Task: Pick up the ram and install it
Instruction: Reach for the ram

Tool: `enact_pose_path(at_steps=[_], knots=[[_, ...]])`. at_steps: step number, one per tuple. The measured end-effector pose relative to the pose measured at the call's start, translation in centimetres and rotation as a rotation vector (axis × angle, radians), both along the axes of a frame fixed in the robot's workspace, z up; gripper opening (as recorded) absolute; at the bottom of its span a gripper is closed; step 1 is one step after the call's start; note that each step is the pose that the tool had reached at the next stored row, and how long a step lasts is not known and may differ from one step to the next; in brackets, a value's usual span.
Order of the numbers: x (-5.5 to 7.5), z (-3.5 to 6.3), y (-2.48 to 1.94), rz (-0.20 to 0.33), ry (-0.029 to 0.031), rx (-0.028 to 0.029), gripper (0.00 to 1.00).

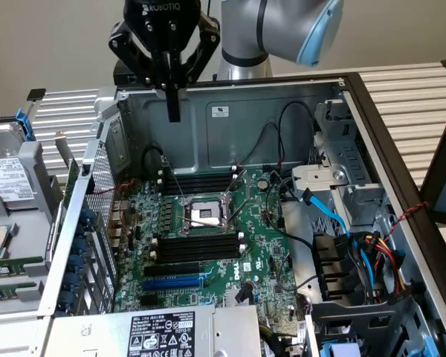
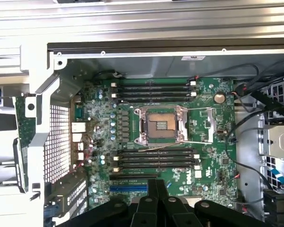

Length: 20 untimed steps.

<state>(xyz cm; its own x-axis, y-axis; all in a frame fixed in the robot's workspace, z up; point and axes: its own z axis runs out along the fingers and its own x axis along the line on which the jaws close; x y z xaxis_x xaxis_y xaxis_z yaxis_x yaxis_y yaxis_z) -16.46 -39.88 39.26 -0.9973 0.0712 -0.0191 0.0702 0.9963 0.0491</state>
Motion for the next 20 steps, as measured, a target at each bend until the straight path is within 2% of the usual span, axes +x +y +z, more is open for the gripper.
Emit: enact_pose_path(at_steps=[3,4,20], knots=[[-1.4,0.0,0.0,0.0,-0.0001,0.0001,0.12],[-1.8,-0.01,0.0,0.0,-0.0001,0.0,0.19],[-8.8,-0.03,0.02,0.0,-0.0001,0.0001,0.19]])
